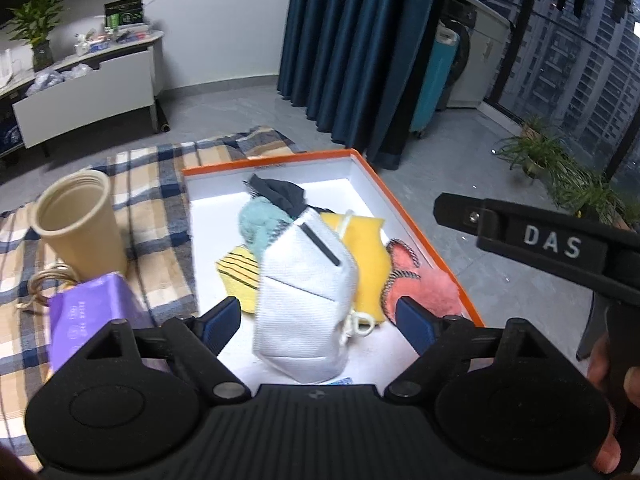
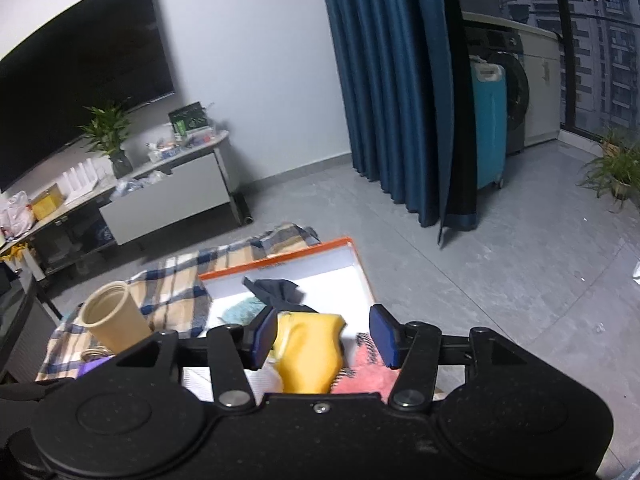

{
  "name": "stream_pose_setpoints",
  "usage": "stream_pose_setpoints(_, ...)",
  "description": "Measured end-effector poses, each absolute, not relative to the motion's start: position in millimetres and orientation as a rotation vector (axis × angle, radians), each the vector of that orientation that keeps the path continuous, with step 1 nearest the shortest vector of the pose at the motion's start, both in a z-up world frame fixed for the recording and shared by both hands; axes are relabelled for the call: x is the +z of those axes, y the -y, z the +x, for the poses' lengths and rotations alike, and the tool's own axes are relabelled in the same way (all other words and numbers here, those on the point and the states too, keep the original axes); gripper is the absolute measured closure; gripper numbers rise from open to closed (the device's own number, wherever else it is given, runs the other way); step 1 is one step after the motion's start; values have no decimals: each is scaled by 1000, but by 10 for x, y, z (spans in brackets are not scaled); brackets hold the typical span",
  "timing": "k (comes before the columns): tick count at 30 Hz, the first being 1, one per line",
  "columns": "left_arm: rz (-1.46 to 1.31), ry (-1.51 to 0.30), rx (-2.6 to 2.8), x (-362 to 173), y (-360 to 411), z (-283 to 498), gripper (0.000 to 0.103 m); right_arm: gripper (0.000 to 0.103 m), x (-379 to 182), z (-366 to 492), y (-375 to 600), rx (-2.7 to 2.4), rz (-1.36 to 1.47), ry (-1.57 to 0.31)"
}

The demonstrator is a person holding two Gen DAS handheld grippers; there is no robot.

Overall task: Organize soft objects
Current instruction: 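Move both grippers back to the yellow cloth and cable beside the cup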

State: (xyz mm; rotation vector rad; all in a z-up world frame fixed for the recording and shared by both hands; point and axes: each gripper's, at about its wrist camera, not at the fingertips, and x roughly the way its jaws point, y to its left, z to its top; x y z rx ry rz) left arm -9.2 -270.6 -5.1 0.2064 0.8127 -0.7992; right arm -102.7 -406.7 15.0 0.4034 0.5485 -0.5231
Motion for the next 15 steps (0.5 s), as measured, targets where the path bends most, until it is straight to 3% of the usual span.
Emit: stream_pose_setpoints(15,162,-760,-606,195,2128,107,15,41,279,-812,3658,-425,349,-522)
